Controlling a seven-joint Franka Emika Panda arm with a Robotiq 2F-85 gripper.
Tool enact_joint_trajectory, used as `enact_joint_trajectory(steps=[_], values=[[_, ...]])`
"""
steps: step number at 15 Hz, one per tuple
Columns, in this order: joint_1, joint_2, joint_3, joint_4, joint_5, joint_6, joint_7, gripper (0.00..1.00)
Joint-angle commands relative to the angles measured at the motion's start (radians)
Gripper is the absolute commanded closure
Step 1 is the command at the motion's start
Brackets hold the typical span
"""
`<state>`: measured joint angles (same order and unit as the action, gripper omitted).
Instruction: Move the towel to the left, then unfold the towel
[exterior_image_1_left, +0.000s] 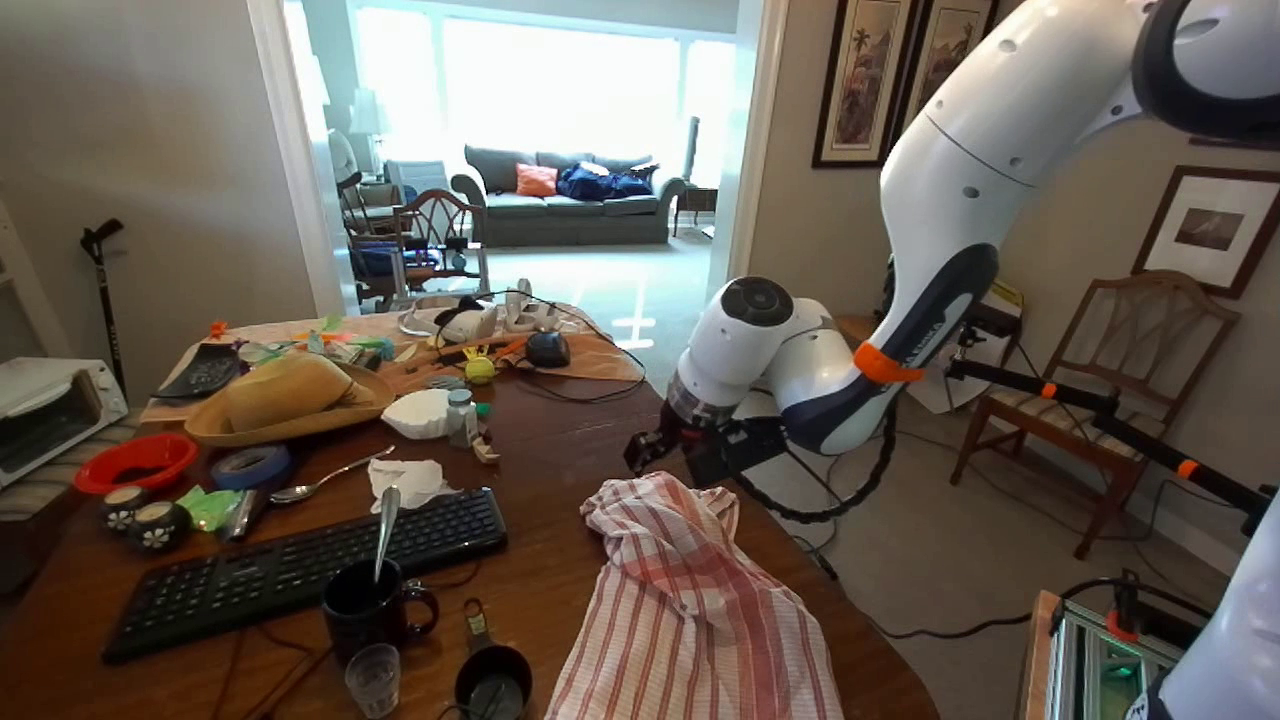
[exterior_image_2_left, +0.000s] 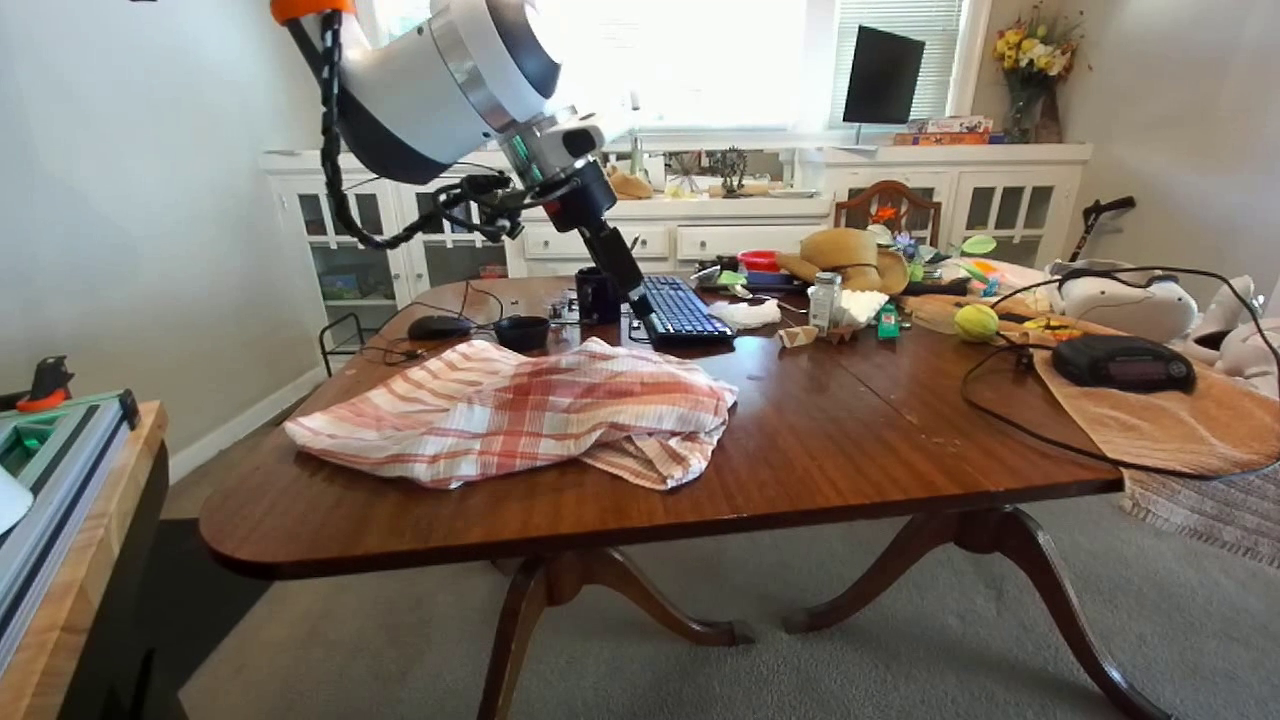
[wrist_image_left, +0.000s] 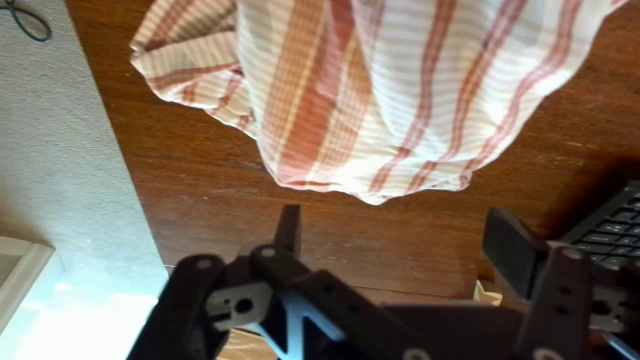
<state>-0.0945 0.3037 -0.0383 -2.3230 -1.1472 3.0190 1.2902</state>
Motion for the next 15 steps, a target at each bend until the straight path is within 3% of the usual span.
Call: enact_joint_trajectory(steps=[1,4,6,9,15], values=[[-0.159,-0.085,0.030,-0.167,0.160,0.117,-0.253,0.00],[-0.341,-0.018,0.094,-0.218,0.242,0.283,-0.431,0.00],[-0.497,0.066,0.200,-0.217,0.210,0.361,-0.470,0.00],[-0.699,0.171,0.365,-0.168,0.117,0.328,-0.450,0.00],[-0.992,0.266,0.627,-0.053,0.185,0.136,-0.475,0.00]])
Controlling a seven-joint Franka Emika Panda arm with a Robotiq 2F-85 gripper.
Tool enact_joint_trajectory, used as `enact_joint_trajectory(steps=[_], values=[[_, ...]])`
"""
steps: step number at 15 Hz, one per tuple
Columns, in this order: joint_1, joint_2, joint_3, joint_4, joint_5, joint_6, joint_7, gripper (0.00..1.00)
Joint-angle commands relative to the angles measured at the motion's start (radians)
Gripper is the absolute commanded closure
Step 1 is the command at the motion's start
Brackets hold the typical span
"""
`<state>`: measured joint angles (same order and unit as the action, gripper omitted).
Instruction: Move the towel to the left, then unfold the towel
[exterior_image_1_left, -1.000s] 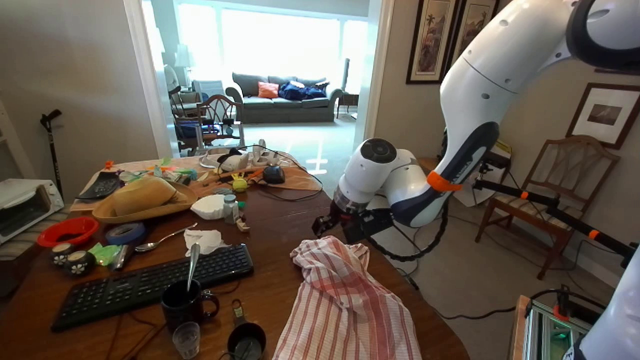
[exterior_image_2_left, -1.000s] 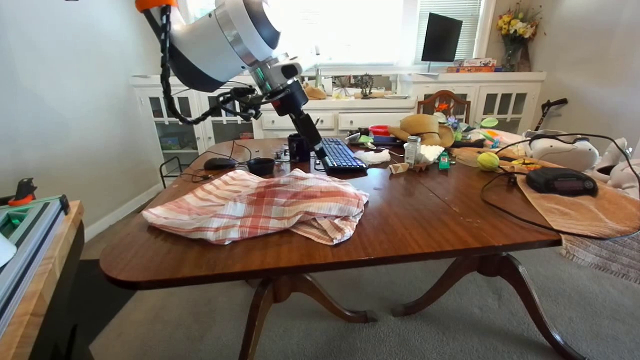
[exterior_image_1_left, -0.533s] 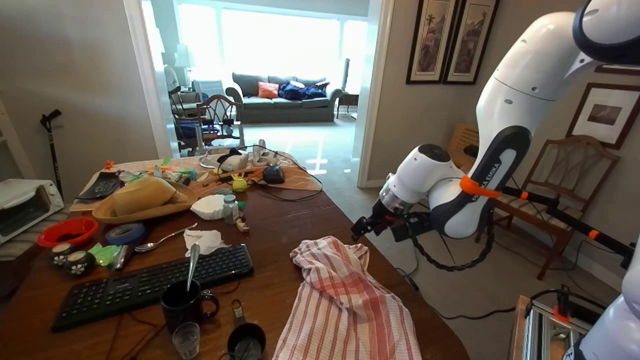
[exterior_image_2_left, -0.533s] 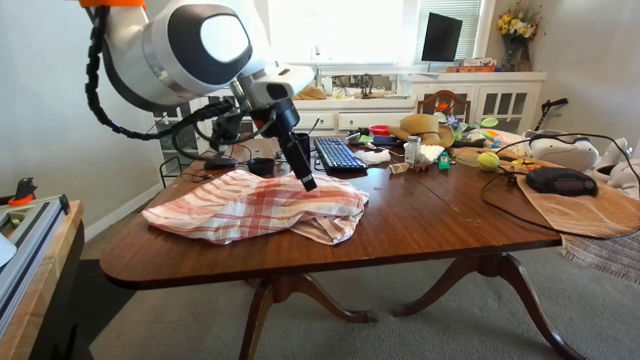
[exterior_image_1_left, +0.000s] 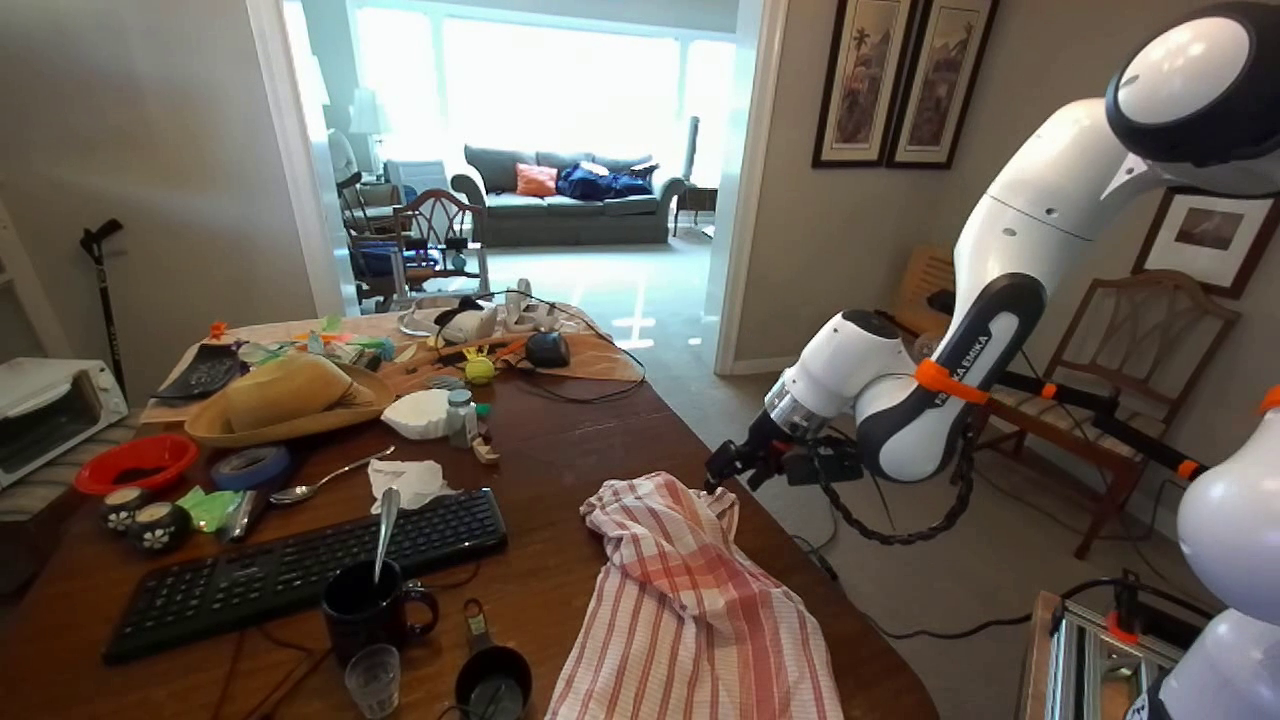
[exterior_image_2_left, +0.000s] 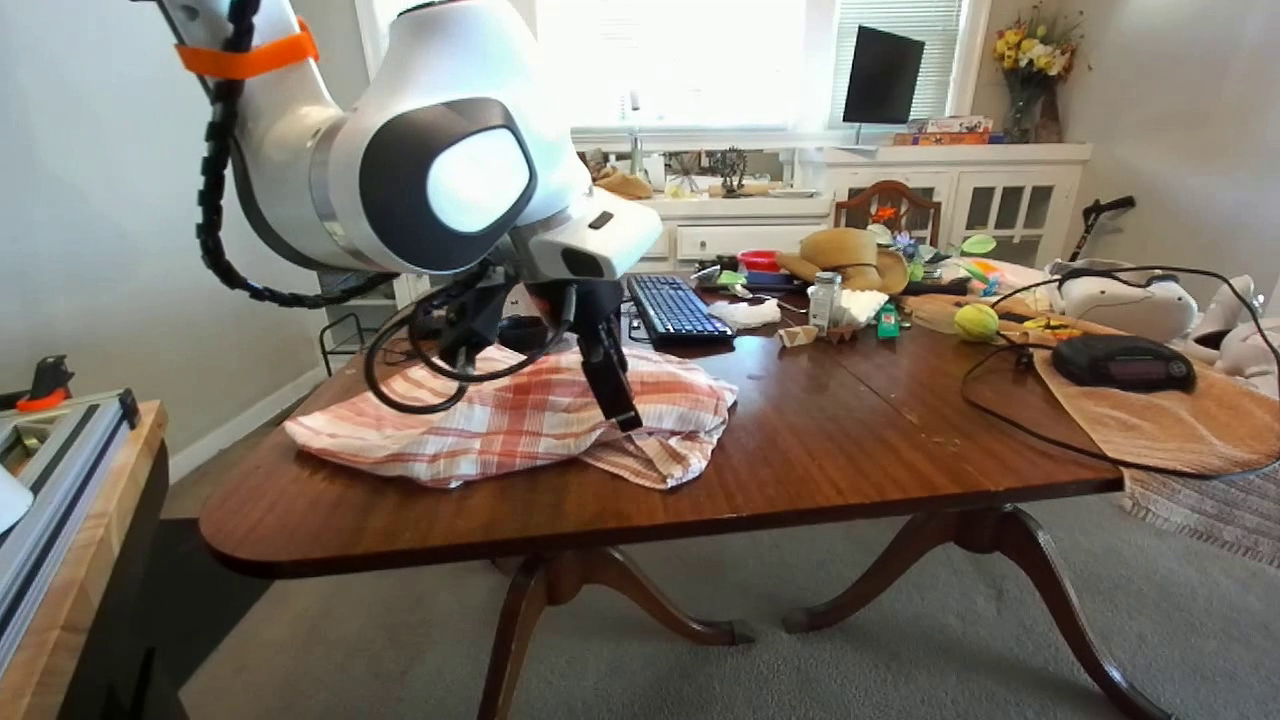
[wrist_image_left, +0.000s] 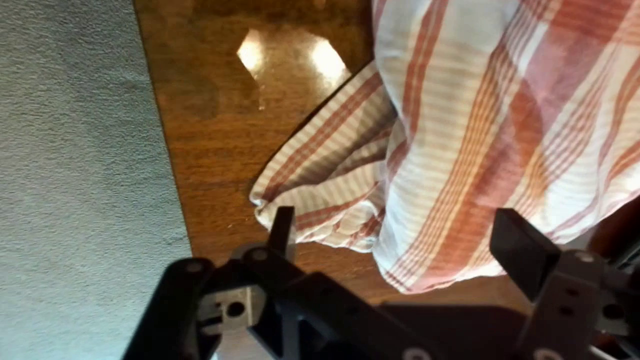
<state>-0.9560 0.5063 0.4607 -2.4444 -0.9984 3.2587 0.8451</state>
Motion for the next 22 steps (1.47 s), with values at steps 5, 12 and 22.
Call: enact_joint_trajectory(steps=[5,12,22], values=[[-0.280,0.130,0.308,0.176,0.204,-0.414,-0.172,0.00],[-0.062,0.084,0.139,0.274,0.642,-0.537,-0.492,0.00],[0.494,0.059,-0.347,0.332,1.043,-0.616,-0.730,0.18]])
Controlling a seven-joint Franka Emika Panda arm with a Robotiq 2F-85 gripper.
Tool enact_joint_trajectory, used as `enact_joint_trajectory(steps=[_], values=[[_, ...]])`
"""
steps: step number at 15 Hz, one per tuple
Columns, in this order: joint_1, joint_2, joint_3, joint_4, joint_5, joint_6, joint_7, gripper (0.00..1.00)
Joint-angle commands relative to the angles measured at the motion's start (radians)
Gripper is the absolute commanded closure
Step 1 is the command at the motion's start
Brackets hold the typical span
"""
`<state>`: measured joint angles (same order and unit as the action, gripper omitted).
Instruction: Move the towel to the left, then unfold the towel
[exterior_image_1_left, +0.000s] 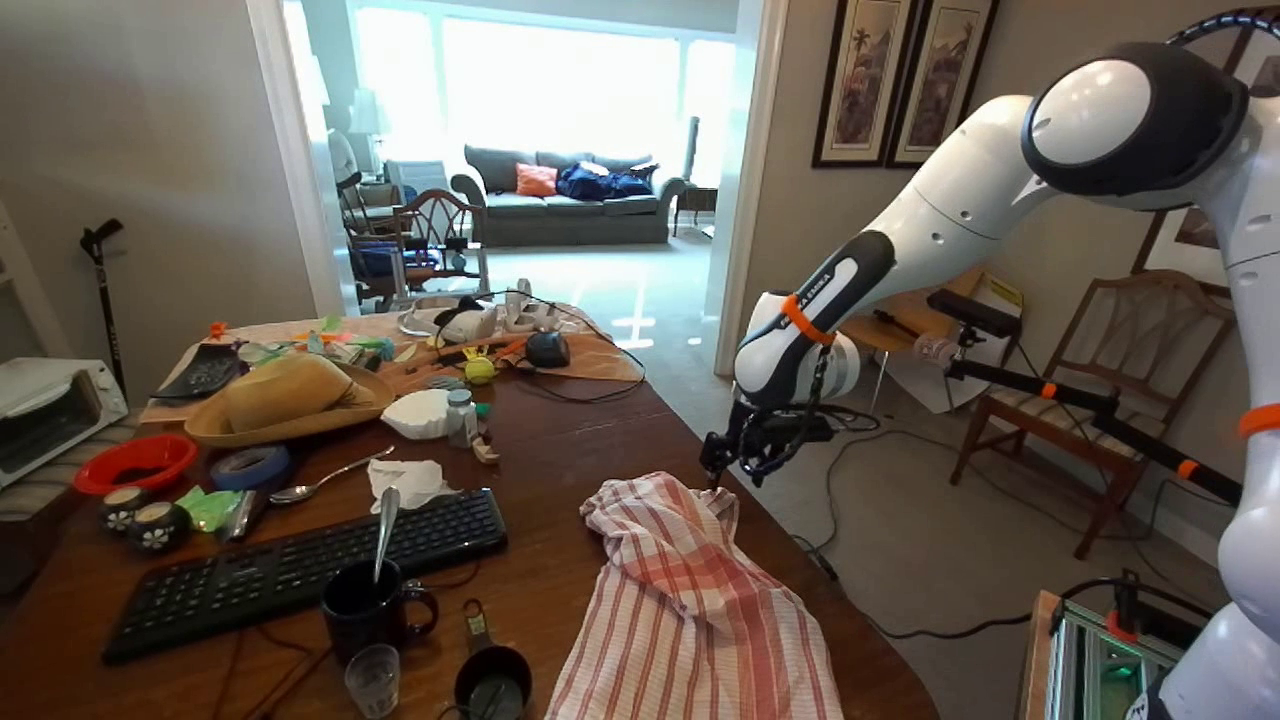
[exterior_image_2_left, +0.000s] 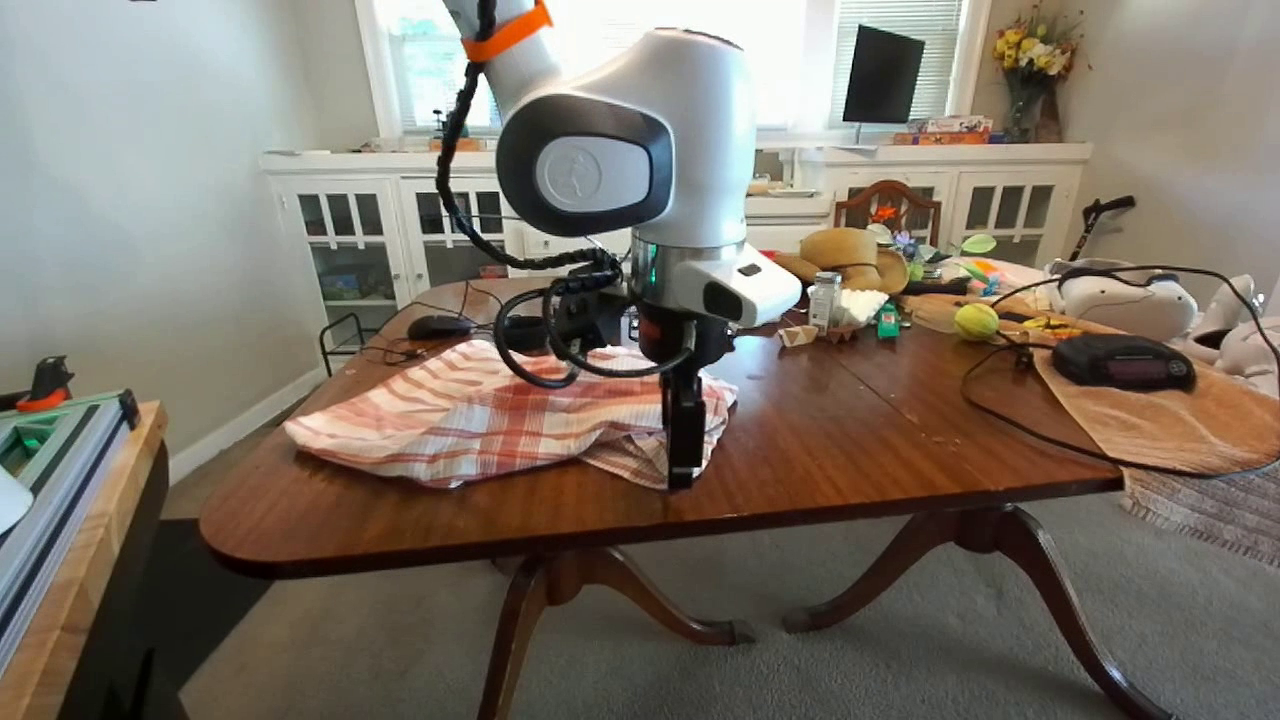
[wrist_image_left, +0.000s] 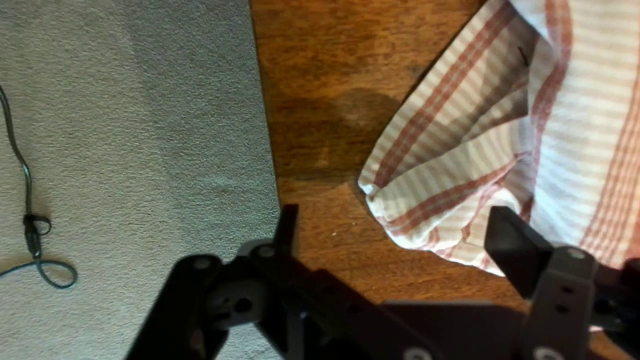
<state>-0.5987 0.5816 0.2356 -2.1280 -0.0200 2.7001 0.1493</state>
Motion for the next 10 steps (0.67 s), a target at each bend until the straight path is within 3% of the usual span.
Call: enact_joint_trajectory(steps=[1,4,5,7,10], values=[[0.179,-0.015,-0.161,0.017,0.073,-0.058,-0.033,0.21],[0.254,0.002,-0.221,0.027,0.099,-0.049,-0.049,0.22],[0.266,0.002,-0.226,0.026,0.107,-0.042,-0.061,0.10],[0.291,0.001,-0.237,0.025,0.118,-0.036,-0.071,0.04],[0.305,0.005,-0.238,0.029,0.140,-0.031,-0.091,0.07]])
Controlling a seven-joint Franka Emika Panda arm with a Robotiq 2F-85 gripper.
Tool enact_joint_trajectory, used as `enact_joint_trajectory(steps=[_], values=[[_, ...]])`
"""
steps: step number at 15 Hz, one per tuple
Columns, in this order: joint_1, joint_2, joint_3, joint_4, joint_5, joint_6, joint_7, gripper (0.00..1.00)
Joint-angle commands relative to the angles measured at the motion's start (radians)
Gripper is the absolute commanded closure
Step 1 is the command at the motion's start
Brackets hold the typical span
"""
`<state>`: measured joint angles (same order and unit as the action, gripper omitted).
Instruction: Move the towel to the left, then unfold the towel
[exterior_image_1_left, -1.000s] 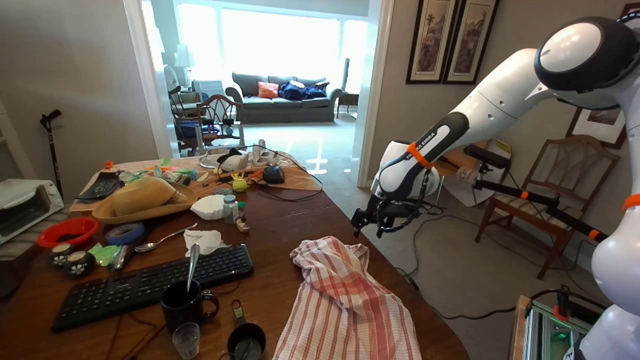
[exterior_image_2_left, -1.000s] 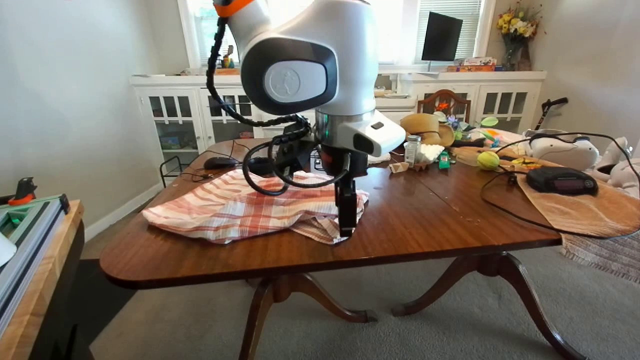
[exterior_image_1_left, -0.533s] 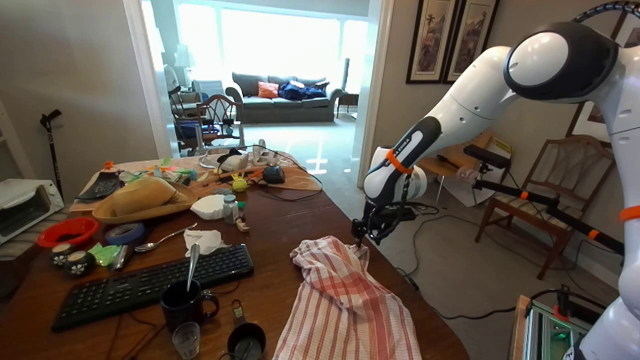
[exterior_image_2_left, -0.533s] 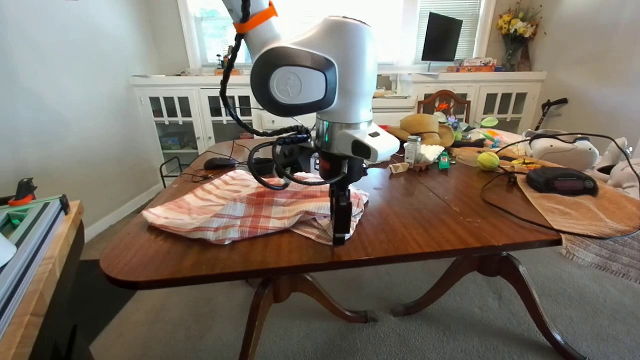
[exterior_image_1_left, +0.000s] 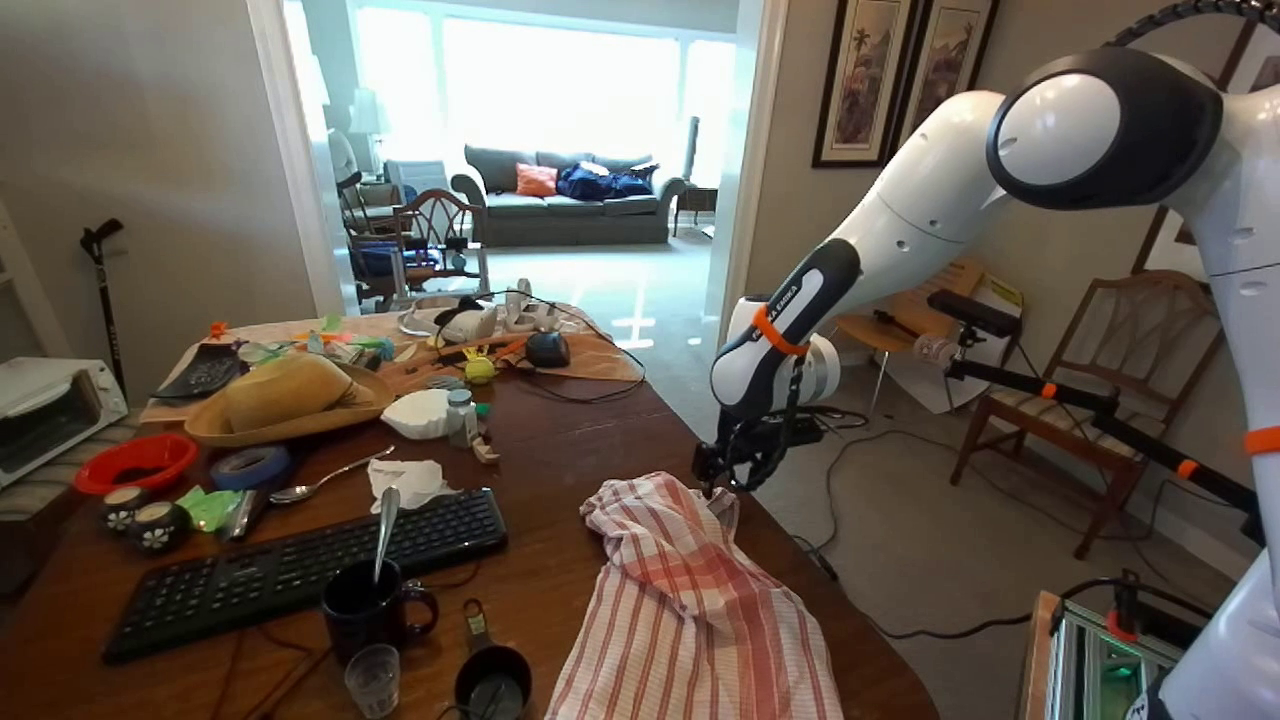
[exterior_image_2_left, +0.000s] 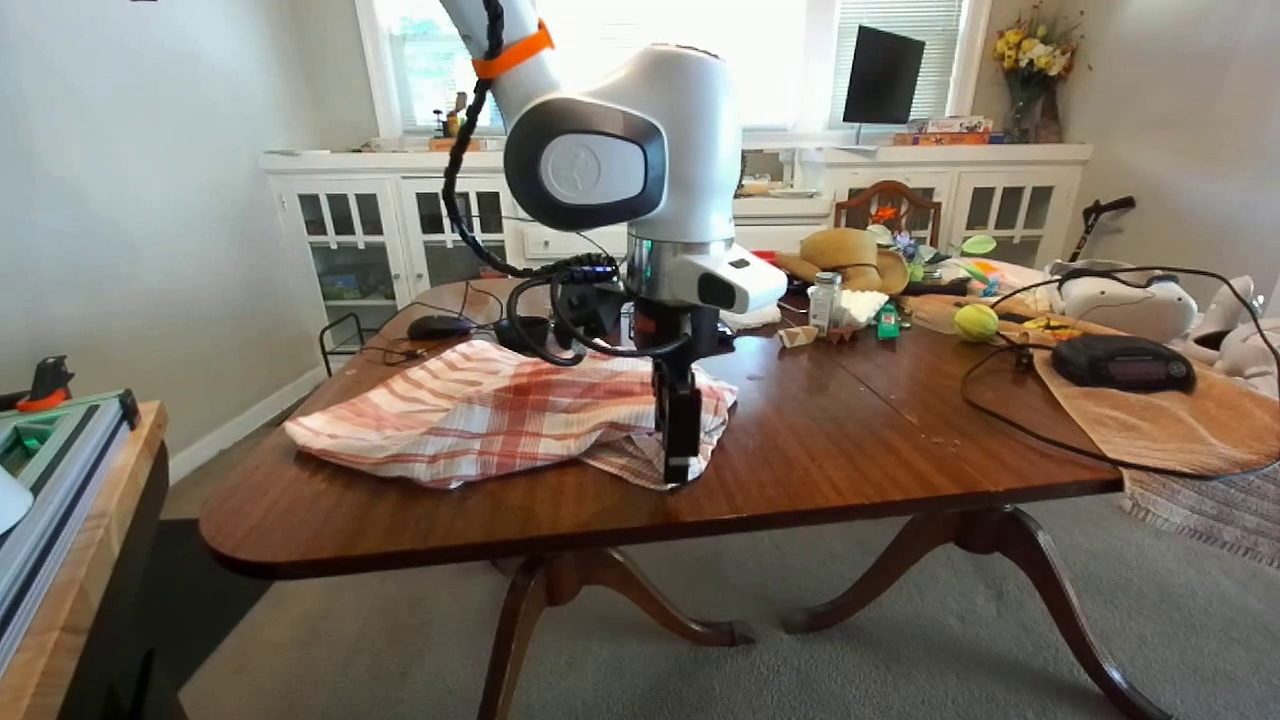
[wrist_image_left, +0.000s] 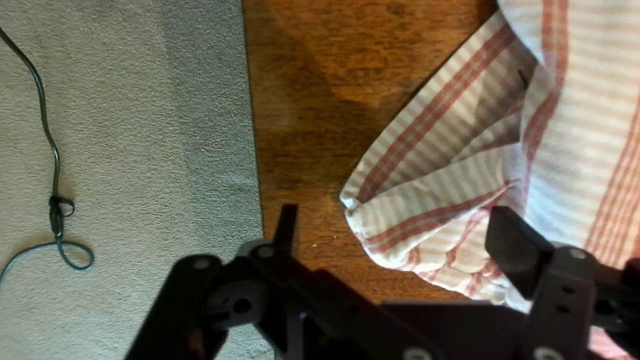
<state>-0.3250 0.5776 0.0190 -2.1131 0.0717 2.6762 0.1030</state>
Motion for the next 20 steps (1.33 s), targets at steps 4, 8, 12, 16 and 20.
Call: enact_joint_trajectory(steps=[4,8,12,16,20], values=[[0.059,0.023,-0.043,0.020,0.043,-0.008,-0.034,0.26],[0.063,0.046,-0.050,0.027,0.043,0.000,-0.041,0.25],[0.066,0.075,-0.048,0.035,0.039,0.015,-0.050,0.28],[0.065,0.077,-0.033,0.042,0.043,0.036,-0.077,0.09],[0.072,0.081,-0.032,0.054,0.035,0.039,-0.096,0.31]])
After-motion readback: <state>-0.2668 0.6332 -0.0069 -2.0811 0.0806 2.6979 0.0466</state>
